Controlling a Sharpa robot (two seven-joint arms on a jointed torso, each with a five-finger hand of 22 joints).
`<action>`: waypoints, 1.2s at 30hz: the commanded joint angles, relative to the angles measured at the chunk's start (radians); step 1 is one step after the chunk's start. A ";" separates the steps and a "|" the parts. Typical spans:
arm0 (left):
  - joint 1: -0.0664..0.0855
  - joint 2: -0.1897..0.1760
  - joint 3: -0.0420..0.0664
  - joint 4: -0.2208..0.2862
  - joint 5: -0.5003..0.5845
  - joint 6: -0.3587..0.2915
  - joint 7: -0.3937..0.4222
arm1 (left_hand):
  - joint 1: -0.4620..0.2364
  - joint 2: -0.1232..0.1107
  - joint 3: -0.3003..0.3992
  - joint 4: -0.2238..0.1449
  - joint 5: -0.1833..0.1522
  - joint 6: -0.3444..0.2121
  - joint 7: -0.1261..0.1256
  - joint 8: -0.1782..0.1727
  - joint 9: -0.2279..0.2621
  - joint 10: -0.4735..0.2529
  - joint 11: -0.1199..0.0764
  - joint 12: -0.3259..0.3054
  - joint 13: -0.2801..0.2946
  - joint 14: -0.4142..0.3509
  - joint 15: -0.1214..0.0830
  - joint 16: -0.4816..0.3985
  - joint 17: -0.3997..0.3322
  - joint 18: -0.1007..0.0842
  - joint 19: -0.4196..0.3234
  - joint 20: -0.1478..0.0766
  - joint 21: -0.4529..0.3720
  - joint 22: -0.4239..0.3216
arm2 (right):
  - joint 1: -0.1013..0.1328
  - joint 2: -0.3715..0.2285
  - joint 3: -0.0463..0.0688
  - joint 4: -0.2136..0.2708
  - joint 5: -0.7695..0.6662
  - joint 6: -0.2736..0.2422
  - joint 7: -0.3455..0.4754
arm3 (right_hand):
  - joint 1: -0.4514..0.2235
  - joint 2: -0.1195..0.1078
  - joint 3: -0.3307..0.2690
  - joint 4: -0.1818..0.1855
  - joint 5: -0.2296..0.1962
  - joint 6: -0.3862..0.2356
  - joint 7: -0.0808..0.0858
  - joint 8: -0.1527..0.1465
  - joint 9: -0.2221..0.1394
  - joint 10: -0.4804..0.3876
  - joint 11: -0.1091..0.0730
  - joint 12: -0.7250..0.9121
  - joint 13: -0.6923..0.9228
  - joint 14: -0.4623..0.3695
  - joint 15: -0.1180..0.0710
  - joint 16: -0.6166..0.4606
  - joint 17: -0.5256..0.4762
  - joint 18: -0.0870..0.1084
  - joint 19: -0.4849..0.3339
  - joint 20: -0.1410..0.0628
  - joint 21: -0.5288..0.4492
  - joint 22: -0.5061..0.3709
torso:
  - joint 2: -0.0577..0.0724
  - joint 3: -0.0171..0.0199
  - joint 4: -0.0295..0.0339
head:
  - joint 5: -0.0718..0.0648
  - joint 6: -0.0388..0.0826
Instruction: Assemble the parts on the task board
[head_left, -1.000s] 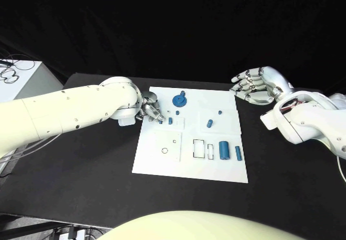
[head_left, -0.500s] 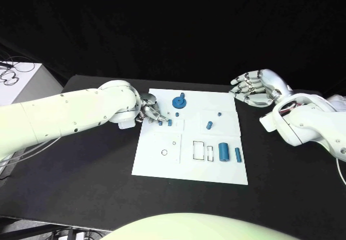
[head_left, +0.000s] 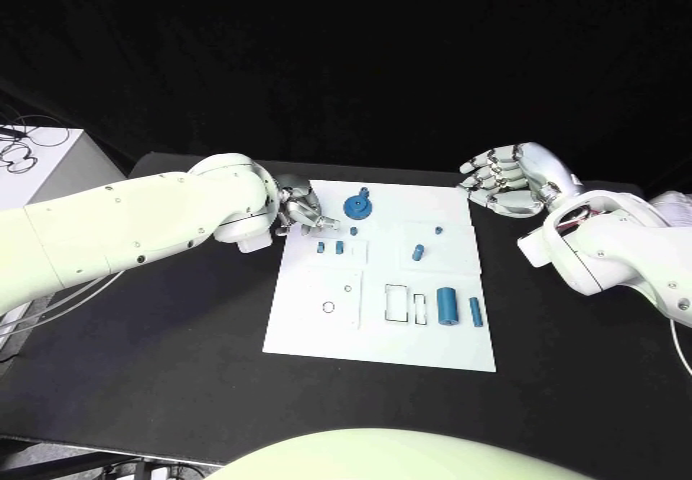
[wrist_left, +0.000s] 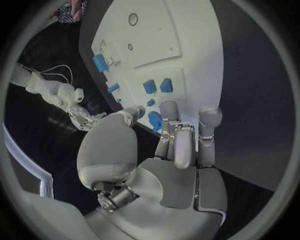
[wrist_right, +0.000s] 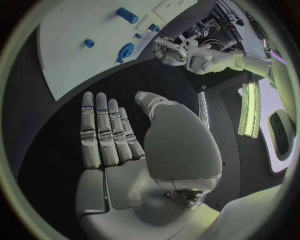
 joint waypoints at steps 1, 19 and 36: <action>0.000 -0.003 0.006 0.016 0.012 -0.068 0.073 | 0.037 0.011 -0.013 -0.001 0.003 -0.056 0.023 -0.001 0.001 -0.057 0.021 0.002 0.000 -0.027 0.024 -0.057 -0.033 0.037 -0.090 0.017 -0.086 -0.129 | -0.001 0.001 0.000 -0.001 0.004 0.007 0.014 | -0.009 -0.002 -0.007 -0.001 0.005 -0.009 0.027 -0.007 -0.002 -0.002 0.008 -0.006 -0.002 -0.008 0.003 -0.006 -0.002 0.014 -0.006 0.001 -0.004 -0.002 | 0.000 0.0019 -0.0016 | -0.002 0.003; -0.037 0.055 -0.040 -0.019 -0.201 -0.359 0.493 | 0.461 -0.061 0.098 -0.143 -0.003 -0.213 0.113 -0.151 -0.249 -0.322 0.115 -0.245 -0.238 -0.436 0.107 -0.356 -0.574 0.060 -0.273 0.088 -0.245 -0.273 | -0.002 -0.002 0.001 -0.003 0.013 0.003 0.020 | -0.007 -0.001 -0.008 -0.004 0.006 -0.011 0.026 -0.008 -0.003 -0.003 0.008 -0.007 -0.005 -0.009 0.003 -0.008 -0.004 0.014 -0.008 0.002 -0.004 -0.005 | 0.000 0.0007 0.0010 | -0.020 0.013; -0.056 0.114 -0.057 -0.091 -0.386 -0.311 0.455 | 0.453 -0.067 0.035 -0.144 -0.152 -0.159 0.093 -0.189 -0.351 -0.356 0.126 -0.310 -0.327 -0.433 0.120 -0.306 -0.625 0.061 -0.272 0.104 -0.252 -0.279 | -0.002 -0.002 0.001 -0.004 0.016 0.007 0.019 | -0.007 -0.001 -0.008 -0.004 0.006 -0.011 0.026 -0.008 -0.003 -0.003 0.008 -0.006 -0.006 -0.008 0.003 -0.008 -0.004 0.014 -0.008 0.002 -0.003 -0.006 | 0.000 0.0008 0.0007 | -0.021 0.018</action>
